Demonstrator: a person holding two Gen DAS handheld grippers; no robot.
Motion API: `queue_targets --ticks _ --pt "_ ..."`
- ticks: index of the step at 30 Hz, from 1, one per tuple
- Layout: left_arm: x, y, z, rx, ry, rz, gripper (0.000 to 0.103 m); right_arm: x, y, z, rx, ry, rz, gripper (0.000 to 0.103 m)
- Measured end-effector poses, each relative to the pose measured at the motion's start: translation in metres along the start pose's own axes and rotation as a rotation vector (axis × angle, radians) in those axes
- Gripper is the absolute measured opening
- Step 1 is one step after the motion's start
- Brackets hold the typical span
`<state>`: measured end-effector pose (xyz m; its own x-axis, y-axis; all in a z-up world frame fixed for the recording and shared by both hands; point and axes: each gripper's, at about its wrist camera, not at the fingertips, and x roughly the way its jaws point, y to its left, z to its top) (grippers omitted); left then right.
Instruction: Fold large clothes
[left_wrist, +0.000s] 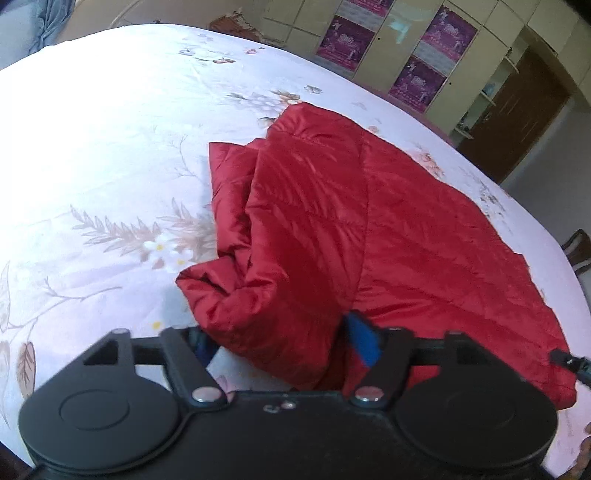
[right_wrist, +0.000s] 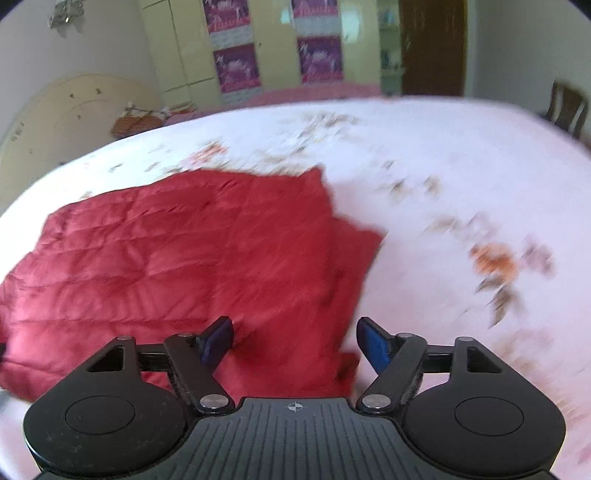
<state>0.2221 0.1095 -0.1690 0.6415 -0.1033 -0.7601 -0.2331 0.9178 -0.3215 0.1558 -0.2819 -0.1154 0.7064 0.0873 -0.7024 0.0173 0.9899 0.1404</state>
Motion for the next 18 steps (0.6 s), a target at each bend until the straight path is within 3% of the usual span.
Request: queue_targets --ticks 8,13,18 --pt "0.003 -0.003 -0.002 -0.033 0.012 -0.006 0.077 -0.021 0.011 0.023 -0.051 -0.095 0.060 0.074" --pt "0.007 -0.006 -0.005 -0.059 0.022 -0.034 0.083 -0.015 0.043 0.030 -0.120 -0.105 0.145 0.074" --pt "0.013 -0.005 -0.004 -0.102 -0.005 -0.059 0.083 0.008 0.079 0.034 -0.166 -0.086 0.209 0.074"
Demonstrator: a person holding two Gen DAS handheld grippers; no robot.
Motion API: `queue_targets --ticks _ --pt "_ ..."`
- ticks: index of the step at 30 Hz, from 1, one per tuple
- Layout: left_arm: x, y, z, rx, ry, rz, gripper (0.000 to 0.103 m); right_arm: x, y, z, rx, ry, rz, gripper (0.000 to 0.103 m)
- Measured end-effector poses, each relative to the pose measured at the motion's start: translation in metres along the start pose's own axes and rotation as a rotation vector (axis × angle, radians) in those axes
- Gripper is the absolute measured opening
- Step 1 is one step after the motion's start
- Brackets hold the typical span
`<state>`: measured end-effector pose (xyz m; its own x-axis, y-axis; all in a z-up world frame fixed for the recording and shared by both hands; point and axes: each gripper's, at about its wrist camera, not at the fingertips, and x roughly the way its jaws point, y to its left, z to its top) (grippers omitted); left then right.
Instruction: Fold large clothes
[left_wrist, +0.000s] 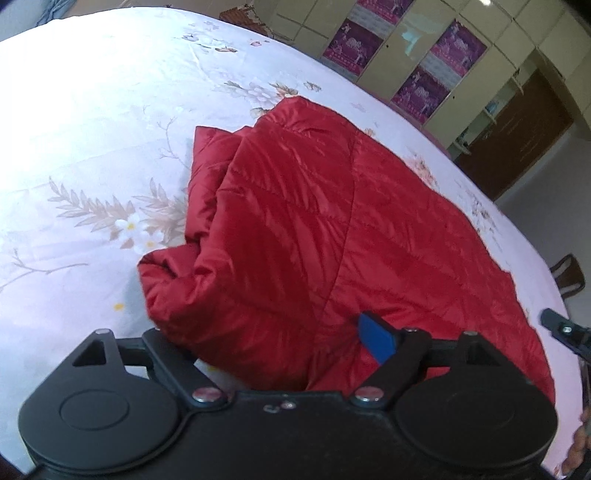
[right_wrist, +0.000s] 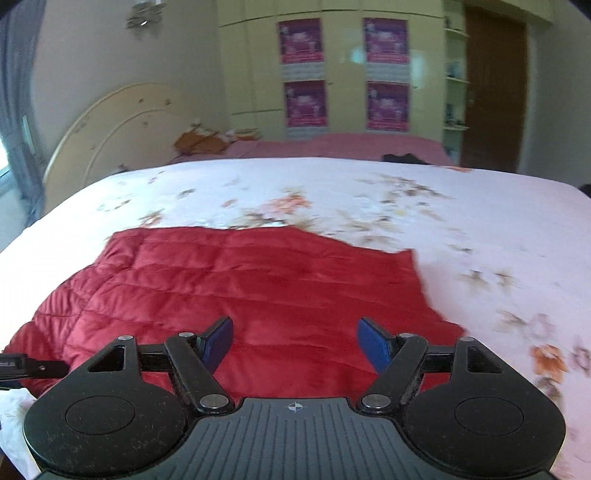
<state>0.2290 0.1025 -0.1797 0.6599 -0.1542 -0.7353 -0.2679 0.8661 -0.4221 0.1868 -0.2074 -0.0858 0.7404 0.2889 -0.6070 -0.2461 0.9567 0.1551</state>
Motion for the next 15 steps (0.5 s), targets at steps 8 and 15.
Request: queue_targets --ticks 8,15 --pt "0.002 0.014 -0.002 -0.117 -0.058 -0.039 0.063 0.056 0.037 0.010 -0.098 0.030 0.056 0.068" --pt "-0.005 0.018 -0.005 -0.142 -0.079 -0.042 0.038 0.095 0.052 0.004 -0.149 0.100 0.091 0.047"
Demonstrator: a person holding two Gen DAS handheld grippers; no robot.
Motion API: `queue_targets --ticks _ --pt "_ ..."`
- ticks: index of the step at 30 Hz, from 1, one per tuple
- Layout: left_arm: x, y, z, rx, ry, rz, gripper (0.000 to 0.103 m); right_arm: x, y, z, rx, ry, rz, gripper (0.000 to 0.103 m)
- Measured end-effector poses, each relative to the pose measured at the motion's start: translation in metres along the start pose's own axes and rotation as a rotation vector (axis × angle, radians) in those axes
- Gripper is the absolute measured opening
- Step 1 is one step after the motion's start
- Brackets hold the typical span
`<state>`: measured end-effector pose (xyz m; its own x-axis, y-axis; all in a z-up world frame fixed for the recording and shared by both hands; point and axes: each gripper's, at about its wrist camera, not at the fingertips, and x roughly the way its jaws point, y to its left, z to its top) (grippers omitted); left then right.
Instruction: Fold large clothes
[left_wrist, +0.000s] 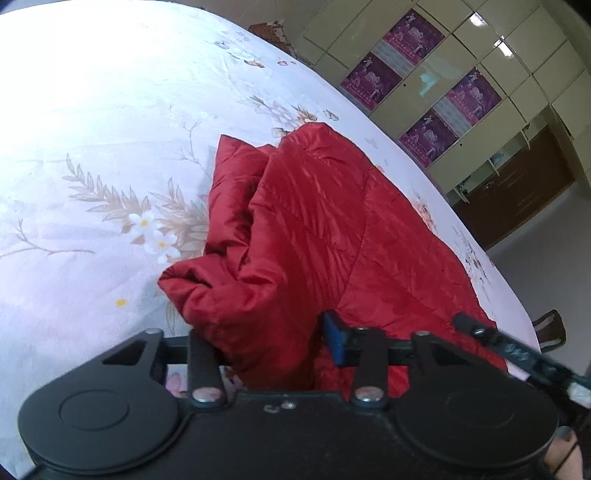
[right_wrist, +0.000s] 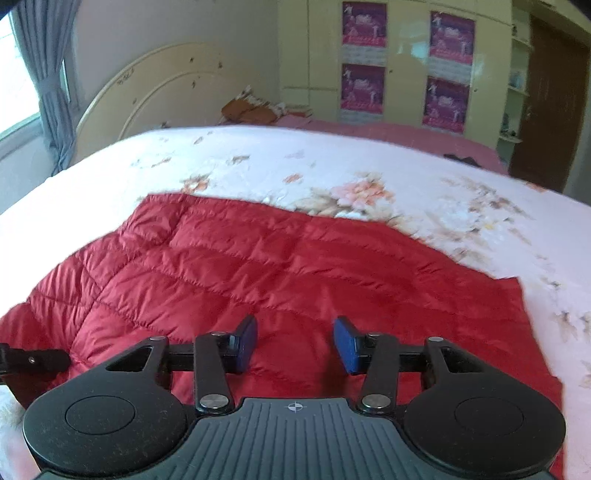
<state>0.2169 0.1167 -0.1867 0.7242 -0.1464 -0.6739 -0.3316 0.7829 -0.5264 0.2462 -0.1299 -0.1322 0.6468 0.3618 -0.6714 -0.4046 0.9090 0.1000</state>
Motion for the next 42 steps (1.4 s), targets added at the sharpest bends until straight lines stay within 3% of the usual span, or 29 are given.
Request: queue_targets --ticks 5,10,18,29,34,42 --pt "0.000 -0.001 0.002 -0.007 0.018 0.010 0.041 0.015 0.004 -0.006 -0.045 0.040 -0.011 0.047" --pt "0.005 -0.001 0.005 -0.033 0.036 -0.003 0.057 0.005 0.011 -0.009 -0.052 0.046 -0.008 0.047" --pt "0.008 -0.003 0.003 -0.020 0.017 -0.017 0.056 -0.019 0.036 -0.036 -0.116 0.070 -0.022 0.047" --pt "0.002 -0.005 0.000 0.023 -0.015 -0.038 0.037 -0.004 0.045 -0.051 -0.068 0.058 -0.072 0.047" --pt "-0.009 -0.014 0.002 0.109 -0.048 -0.047 0.028 -0.005 0.046 -0.052 -0.037 0.049 -0.092 0.047" --pt "-0.029 -0.049 0.010 0.251 -0.106 -0.090 0.025 -0.004 0.043 -0.053 -0.004 0.046 -0.074 0.047"
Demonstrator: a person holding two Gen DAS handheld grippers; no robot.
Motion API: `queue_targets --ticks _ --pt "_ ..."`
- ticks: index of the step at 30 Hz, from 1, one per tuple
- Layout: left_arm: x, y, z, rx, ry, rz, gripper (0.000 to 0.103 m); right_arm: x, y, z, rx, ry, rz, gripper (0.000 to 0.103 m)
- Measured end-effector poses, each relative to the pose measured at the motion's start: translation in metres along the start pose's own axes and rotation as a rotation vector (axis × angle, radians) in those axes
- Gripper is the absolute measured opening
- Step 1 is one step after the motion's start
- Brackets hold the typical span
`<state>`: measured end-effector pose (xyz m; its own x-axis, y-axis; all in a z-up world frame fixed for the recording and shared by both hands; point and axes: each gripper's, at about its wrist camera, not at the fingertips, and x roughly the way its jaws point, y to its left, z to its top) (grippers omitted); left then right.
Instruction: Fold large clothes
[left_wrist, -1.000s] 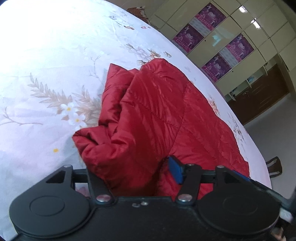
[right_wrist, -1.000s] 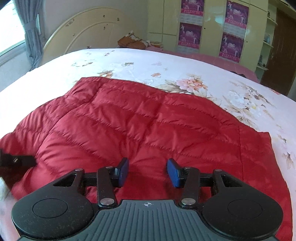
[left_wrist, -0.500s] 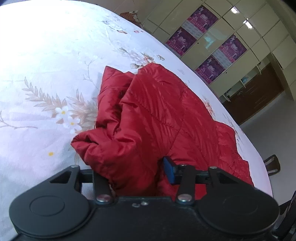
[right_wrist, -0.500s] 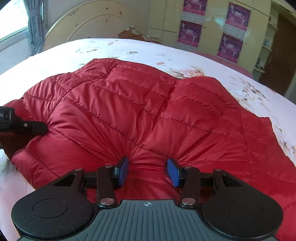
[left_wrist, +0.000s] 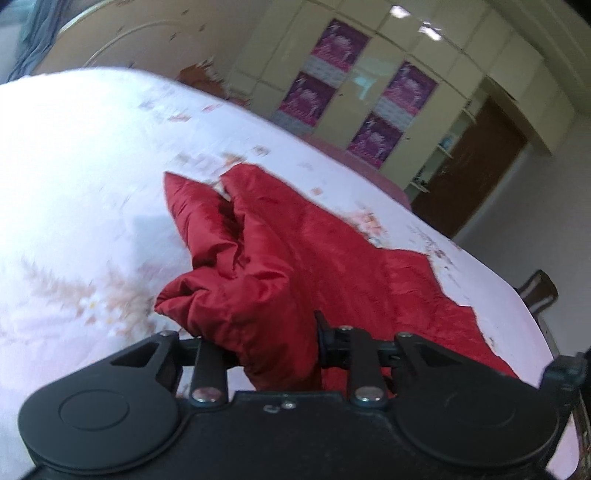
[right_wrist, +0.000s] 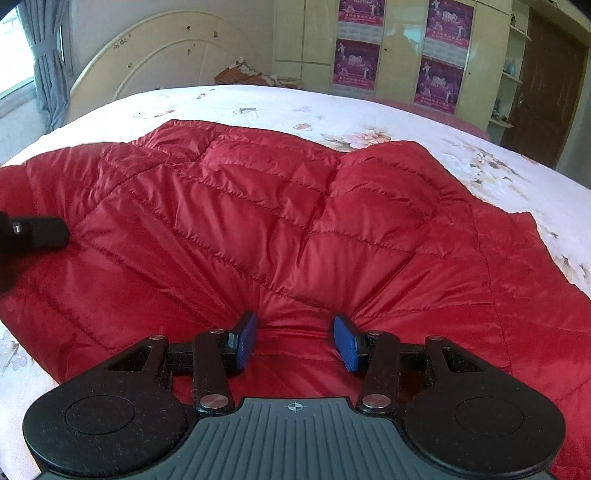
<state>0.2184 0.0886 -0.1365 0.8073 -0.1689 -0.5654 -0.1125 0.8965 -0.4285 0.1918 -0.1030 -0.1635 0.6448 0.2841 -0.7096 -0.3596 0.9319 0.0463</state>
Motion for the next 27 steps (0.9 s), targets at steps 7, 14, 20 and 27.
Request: queue_targets --ticks 7,14,20,27 --pt "-0.004 -0.045 0.014 0.128 -0.026 -0.018 0.025 -0.006 -0.008 0.010 0.006 0.016 0.040 0.047" --pt "-0.006 -0.086 0.016 0.253 -0.046 -0.015 0.026 -0.057 -0.057 0.017 0.056 -0.038 0.015 0.047" --pt "-0.001 -0.127 0.009 0.390 -0.053 -0.055 0.027 -0.097 -0.109 -0.018 0.072 -0.026 -0.123 0.047" --pt "0.017 -0.175 -0.015 0.490 -0.025 -0.133 0.027 -0.095 -0.150 -0.061 0.241 0.038 -0.093 0.047"
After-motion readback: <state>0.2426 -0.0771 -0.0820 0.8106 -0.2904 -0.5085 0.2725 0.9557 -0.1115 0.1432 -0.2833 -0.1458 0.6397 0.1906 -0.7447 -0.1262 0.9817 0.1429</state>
